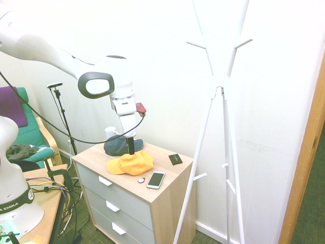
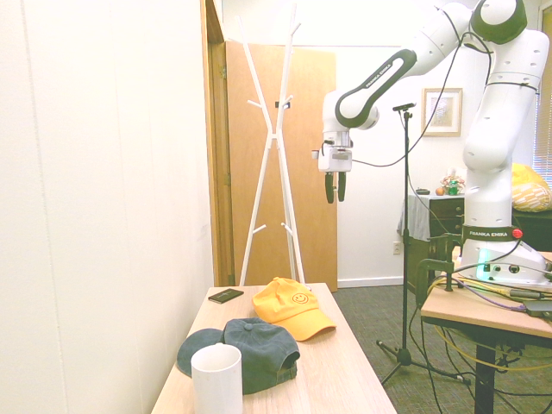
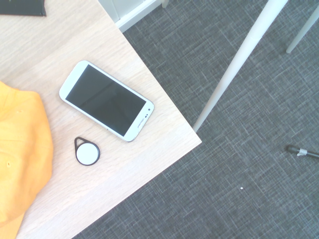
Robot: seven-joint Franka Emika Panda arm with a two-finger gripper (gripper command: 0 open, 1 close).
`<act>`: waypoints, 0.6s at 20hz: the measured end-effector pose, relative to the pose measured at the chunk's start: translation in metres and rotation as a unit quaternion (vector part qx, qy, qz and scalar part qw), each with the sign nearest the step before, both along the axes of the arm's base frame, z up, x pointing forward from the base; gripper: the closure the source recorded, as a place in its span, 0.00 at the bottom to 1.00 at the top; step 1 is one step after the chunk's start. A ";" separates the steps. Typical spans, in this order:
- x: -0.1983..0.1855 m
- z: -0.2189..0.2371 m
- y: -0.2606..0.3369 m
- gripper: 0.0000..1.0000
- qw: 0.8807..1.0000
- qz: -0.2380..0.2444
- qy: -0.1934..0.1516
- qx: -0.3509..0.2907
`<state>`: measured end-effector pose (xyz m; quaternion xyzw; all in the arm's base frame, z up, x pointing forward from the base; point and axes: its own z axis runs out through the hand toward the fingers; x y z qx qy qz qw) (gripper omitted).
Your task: Hang the cap
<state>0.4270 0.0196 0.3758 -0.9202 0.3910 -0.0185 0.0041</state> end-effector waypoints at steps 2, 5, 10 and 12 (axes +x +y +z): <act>0.000 -0.001 0.000 0.00 1.000 0.000 0.001 -0.001; 0.002 -0.004 0.007 0.00 1.000 0.003 -0.001 -0.004; 0.009 -0.025 0.061 0.00 1.000 0.031 -0.002 -0.006; 0.015 -0.036 0.090 0.00 0.999 0.050 -0.004 -0.007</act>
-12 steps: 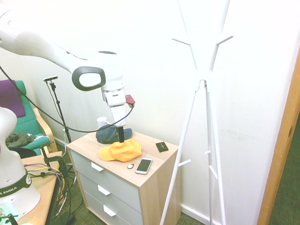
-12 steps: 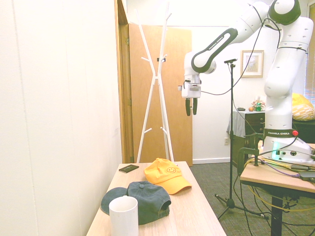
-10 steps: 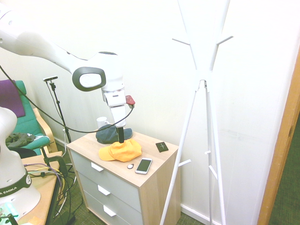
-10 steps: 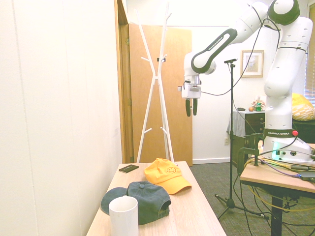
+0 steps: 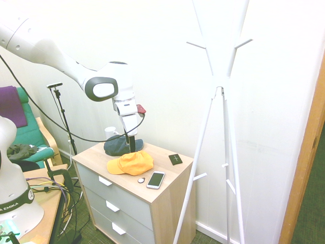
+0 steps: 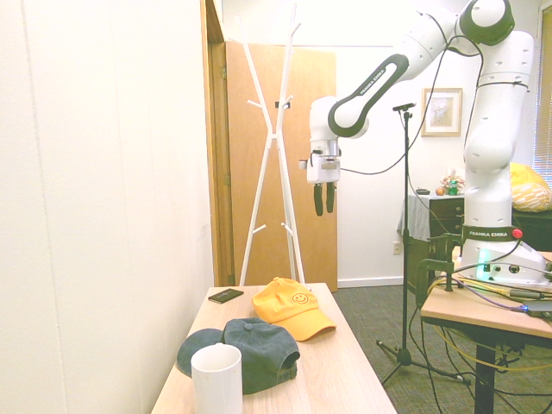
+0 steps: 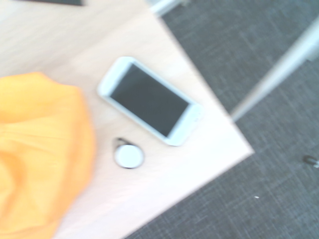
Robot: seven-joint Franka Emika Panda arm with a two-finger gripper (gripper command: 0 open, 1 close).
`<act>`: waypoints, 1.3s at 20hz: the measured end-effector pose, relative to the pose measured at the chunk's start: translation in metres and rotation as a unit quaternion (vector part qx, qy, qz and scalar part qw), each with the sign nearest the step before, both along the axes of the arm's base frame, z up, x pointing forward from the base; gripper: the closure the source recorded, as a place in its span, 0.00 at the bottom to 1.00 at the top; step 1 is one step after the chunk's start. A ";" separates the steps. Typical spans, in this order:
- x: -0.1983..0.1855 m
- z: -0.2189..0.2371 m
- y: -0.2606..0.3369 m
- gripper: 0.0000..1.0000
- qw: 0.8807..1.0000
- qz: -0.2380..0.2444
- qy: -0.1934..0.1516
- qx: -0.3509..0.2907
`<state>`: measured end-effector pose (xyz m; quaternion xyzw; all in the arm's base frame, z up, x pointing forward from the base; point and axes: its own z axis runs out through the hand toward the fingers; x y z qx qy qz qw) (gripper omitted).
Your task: Hang the cap
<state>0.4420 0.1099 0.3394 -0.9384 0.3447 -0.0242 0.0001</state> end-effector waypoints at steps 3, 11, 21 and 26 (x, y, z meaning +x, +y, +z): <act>0.014 -0.027 0.040 0.00 1.000 0.024 0.002 -0.006; 0.060 -0.102 0.120 0.00 0.997 0.065 0.023 -0.018; 0.060 -0.159 0.189 1.00 0.993 0.111 0.021 -0.025; 0.061 -0.169 0.187 1.00 0.994 0.108 0.019 -0.028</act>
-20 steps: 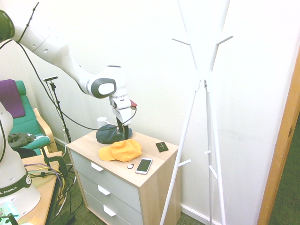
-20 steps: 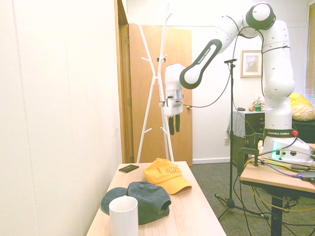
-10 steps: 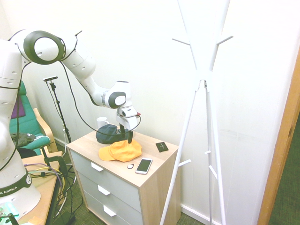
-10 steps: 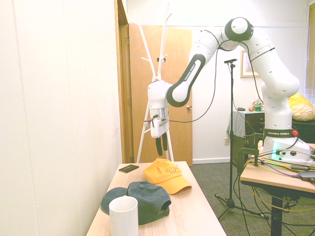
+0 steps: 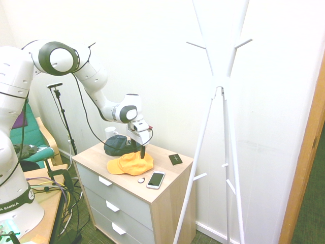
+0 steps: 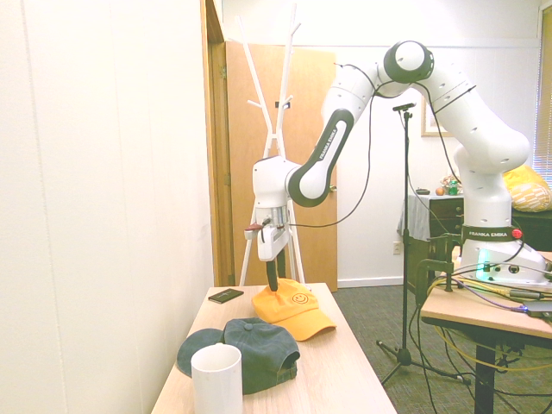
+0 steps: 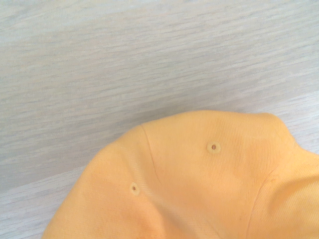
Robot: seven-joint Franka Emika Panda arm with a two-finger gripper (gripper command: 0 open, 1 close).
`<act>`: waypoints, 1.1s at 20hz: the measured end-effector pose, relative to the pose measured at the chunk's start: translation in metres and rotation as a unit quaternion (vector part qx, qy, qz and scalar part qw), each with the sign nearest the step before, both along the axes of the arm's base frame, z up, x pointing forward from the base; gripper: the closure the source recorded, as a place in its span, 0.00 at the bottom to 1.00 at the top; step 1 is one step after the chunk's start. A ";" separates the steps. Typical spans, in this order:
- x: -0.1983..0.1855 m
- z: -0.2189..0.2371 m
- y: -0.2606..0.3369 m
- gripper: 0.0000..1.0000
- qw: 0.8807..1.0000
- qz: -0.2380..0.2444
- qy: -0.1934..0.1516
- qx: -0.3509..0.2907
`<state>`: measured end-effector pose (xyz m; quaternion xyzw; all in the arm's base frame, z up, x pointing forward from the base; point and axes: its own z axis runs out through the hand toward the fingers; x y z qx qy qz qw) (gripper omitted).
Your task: Hang the cap
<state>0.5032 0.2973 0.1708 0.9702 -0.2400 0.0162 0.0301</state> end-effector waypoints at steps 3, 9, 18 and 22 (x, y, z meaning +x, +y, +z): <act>-0.001 0.000 0.003 1.00 1.000 -0.001 0.000 0.000; 0.000 -0.001 -0.001 1.00 1.000 -0.010 -0.001 -0.003; -0.001 0.002 -0.004 1.00 1.000 -0.016 -0.004 -0.007; 0.001 0.003 -0.007 1.00 1.000 -0.020 -0.006 -0.009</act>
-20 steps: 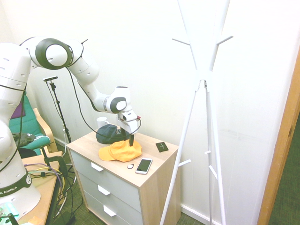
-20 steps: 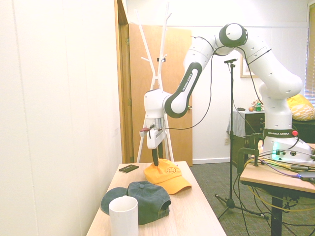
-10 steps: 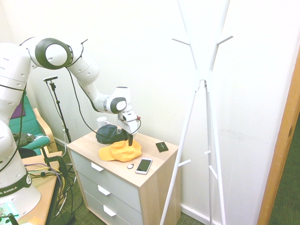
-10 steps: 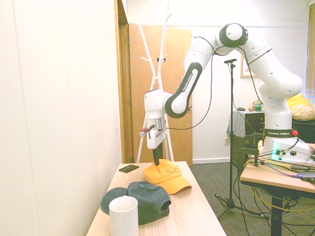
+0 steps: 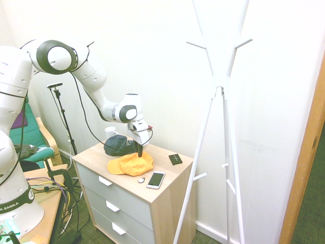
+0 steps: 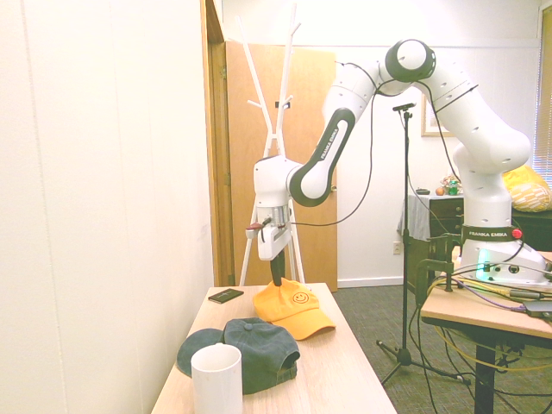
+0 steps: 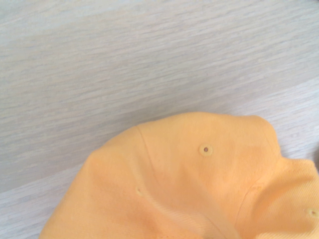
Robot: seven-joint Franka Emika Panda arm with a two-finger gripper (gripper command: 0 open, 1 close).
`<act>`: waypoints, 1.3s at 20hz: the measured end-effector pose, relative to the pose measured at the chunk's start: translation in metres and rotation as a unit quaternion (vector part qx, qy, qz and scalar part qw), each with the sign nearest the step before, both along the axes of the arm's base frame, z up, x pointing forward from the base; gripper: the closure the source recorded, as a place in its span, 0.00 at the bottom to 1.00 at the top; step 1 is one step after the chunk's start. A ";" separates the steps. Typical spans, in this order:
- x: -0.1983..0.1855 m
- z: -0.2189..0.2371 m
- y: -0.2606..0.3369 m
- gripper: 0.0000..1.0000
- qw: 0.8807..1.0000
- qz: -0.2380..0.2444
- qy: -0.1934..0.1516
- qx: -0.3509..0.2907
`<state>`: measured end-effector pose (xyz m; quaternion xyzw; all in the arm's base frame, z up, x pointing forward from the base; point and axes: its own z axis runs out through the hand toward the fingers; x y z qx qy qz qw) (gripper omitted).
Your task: Hang the cap
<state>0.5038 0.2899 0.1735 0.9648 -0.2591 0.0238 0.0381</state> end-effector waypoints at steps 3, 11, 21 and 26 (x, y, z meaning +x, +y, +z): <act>0.000 0.001 -0.001 1.00 1.000 -0.001 -0.001 -0.001; -0.014 0.053 0.003 1.00 0.992 0.047 -0.010 -0.114; -0.012 0.156 -0.034 1.00 0.932 0.114 -0.088 -0.334; 0.004 0.229 -0.067 1.00 0.893 0.125 -0.135 -0.410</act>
